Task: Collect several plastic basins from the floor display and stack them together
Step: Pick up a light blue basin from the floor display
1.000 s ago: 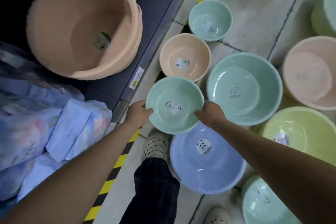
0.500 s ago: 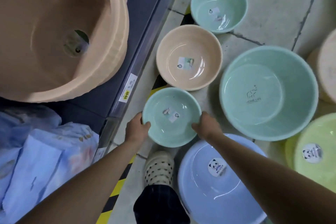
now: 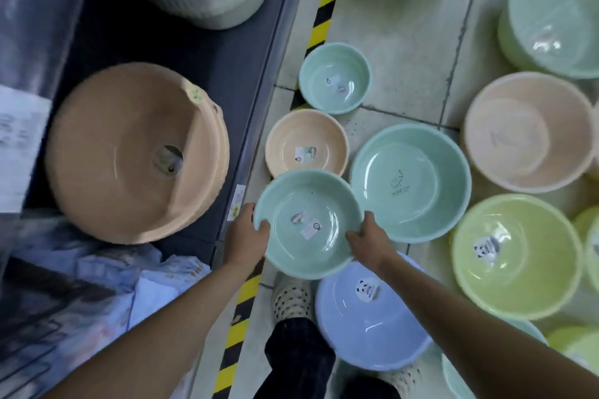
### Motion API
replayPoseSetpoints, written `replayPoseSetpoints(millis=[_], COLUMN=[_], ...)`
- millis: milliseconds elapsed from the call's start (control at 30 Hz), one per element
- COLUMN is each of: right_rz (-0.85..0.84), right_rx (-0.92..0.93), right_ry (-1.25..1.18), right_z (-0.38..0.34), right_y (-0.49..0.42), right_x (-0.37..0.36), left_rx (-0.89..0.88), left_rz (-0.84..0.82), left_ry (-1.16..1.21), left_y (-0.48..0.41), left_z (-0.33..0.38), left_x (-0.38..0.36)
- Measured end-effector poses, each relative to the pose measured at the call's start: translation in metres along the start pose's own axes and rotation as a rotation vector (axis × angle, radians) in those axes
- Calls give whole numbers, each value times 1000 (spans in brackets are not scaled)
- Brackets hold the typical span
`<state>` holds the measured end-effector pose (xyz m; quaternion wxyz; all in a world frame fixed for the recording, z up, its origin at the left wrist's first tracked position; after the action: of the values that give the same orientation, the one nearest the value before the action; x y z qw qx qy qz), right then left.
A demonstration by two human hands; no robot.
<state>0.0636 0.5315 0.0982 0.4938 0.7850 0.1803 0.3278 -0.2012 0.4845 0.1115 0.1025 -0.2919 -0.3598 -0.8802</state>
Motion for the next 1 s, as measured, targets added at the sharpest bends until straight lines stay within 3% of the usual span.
replayPoseSetpoints(millis=[167,367,600,1000], right_rz=[61,172,220,371], right_rx=[22,128,105,134], right_ry=[-23,-55,-77,-34], right_z=[-52,-106,-158,-215], right_y=[48,48,-50,-252], right_x=[87,169,193,165], left_rx=[-116,-222,-93,-119], left_rz=[-8,26,9,65], left_ry=[15,-10,16,96], left_y=[0,-37,-165,-356], left_z=[129,228,234,182], left_x=[46,61,27,-33])
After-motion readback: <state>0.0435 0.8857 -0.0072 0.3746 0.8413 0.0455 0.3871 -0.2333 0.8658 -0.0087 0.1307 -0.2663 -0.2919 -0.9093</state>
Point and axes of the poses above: each hand's wrist, its own y-axis away from the middle knuckle, its own x-axis out of the back of the hand, z = x × y, the point moved 10 cm from there along -y, towards the middle knuckle, and after that the axes turned 8 degrees about -x, right-handed, at the moved point
